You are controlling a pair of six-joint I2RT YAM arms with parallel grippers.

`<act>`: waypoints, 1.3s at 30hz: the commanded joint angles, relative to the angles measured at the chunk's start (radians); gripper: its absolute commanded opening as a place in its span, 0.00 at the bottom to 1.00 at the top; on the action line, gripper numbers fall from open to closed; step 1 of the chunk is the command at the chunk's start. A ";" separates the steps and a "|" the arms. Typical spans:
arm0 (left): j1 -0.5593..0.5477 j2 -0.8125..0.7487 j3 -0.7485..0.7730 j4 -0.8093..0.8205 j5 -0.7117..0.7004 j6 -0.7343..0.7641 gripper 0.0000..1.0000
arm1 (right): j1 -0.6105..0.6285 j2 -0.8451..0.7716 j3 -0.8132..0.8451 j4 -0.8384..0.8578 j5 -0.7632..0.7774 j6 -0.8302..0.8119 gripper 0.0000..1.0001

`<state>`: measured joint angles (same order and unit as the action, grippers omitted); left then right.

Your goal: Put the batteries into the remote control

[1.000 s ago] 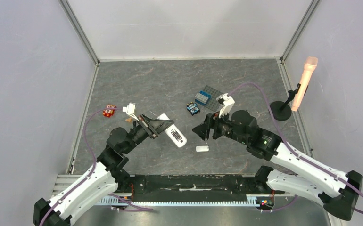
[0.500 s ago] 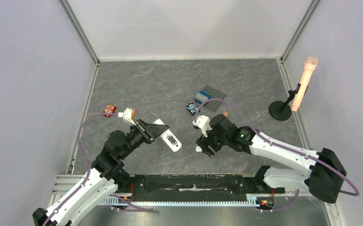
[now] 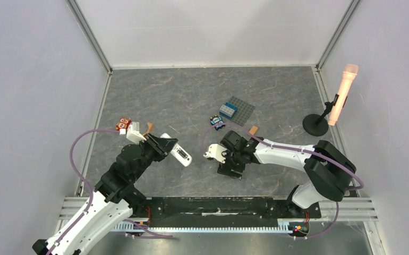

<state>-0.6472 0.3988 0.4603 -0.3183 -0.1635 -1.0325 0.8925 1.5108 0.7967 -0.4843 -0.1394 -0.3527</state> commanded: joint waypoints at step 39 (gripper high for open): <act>0.003 0.157 0.042 0.175 0.014 0.188 0.02 | -0.037 -0.199 0.013 0.167 -0.152 0.161 0.23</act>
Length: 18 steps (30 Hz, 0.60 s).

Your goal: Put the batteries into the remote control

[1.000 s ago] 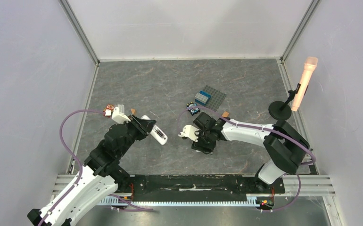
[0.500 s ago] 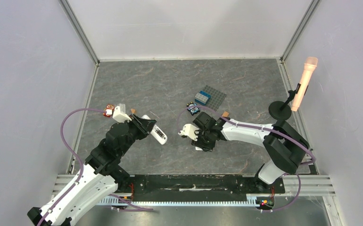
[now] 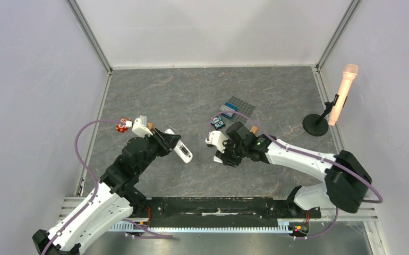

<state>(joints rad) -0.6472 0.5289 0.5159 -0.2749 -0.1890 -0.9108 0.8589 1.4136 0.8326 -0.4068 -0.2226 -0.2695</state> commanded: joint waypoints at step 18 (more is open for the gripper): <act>0.001 0.186 -0.048 0.496 0.295 0.242 0.02 | 0.167 -0.313 -0.077 0.399 0.173 0.645 0.19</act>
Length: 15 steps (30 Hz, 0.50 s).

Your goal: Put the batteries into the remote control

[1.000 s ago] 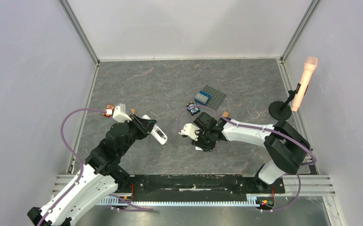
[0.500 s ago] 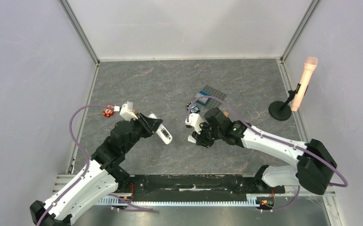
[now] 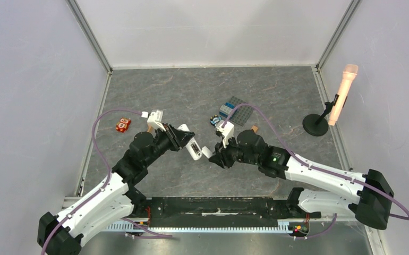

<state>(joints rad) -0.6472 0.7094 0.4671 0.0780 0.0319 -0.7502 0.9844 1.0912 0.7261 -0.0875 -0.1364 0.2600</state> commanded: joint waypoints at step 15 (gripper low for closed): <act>0.001 0.011 -0.012 0.154 0.099 0.093 0.02 | 0.107 0.070 0.087 0.143 0.198 0.176 0.15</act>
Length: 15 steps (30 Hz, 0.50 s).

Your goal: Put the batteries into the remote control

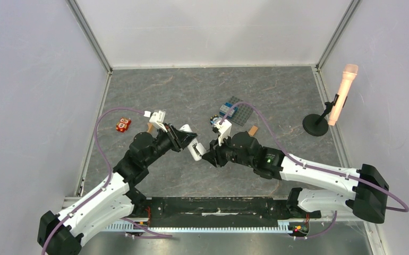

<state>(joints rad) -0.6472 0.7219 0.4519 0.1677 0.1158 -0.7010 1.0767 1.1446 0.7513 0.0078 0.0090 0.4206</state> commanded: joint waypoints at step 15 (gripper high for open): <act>0.001 0.025 0.051 0.004 -0.009 0.035 0.02 | 0.062 0.103 0.146 -0.065 0.164 0.042 0.12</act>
<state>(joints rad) -0.6472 0.7639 0.4534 0.1444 0.1146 -0.7010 1.1309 1.2404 0.8452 -0.0257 0.1192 0.4389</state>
